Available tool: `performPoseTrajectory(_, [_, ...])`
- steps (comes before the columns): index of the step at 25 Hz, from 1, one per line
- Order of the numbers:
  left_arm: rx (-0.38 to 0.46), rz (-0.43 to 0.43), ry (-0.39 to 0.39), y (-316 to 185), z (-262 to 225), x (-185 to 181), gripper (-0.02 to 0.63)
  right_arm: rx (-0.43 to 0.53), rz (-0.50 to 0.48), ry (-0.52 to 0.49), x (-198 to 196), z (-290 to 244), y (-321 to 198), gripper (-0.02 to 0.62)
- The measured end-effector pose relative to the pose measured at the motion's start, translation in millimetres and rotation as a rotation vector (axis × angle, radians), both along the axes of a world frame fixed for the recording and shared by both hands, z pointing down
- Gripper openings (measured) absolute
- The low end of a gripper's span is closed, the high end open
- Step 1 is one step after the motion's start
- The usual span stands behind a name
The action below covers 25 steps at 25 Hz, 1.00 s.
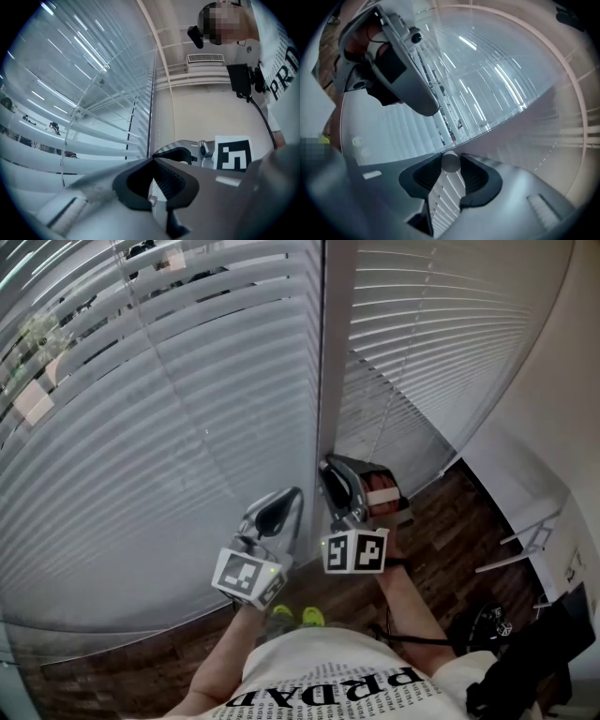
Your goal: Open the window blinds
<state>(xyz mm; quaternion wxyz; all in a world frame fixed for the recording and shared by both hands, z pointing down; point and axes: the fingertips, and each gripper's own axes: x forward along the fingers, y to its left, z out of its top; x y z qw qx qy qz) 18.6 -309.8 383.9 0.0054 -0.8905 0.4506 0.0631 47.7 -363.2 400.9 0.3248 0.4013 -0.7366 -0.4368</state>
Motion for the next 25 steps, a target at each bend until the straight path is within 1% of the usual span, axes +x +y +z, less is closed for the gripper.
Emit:
performPoseTrajectory(6, [0.011, -0.002, -0.001, -1.3, -0.8, -0.7, -0.009, -0.005, -0.012, -0.062, -0.3, -1.4, 1.0, 0.127])
performPoseTrajectory(9, [0.001, -0.005, 0.002, -1.7, -0.5, -0.1, -0.009, -0.018, -0.019, -0.102, -0.7, -3.1, 1.3, 0.127])
performPoseTrajectory(19, [0.006, -0.003, 0.011, -1.7, 1.3, 0.4, -0.009, -0.105, -0.019, -0.27, 0.7, -4.2, 1.3, 0.127])
performPoseTrajectory(25, [0.007, -0.005, 0.01, -2.5, 0.0, -1.0, -0.008, -0.139, -0.02, -0.346, 2.1, -6.7, -0.8, 0.127])
